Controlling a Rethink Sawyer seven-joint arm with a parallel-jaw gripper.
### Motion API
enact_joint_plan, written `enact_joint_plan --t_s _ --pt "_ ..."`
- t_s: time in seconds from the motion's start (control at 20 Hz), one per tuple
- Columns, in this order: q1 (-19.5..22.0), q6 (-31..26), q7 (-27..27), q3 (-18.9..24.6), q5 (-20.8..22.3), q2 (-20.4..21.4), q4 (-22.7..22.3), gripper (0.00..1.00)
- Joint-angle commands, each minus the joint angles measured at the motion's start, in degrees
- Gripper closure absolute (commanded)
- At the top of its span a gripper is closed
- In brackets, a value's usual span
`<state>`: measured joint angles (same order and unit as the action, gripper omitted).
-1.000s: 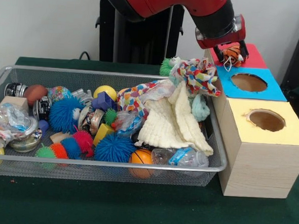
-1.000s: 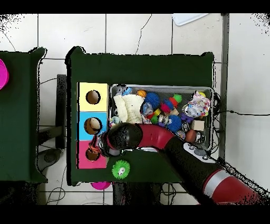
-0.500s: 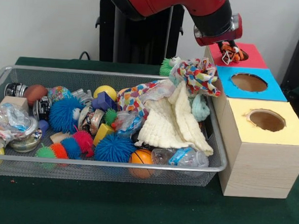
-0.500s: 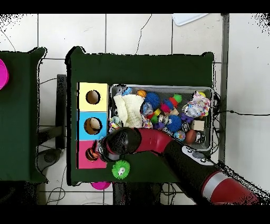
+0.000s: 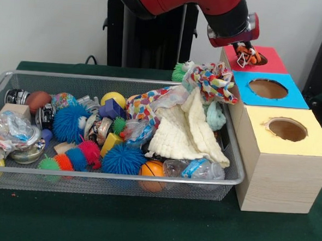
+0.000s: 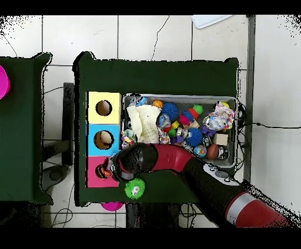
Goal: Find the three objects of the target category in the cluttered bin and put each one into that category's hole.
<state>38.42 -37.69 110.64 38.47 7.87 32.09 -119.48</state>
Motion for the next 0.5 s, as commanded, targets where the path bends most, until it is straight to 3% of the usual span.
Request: enact_joint_plan --t_s 0.05,0.5 --pt "-0.11 -2.69 5.68 -4.32 -1.42 0.13 -2.65 1.0" --pt "-1.47 1.07 8.78 -3.89 -4.23 1.23 -5.12 1.0"
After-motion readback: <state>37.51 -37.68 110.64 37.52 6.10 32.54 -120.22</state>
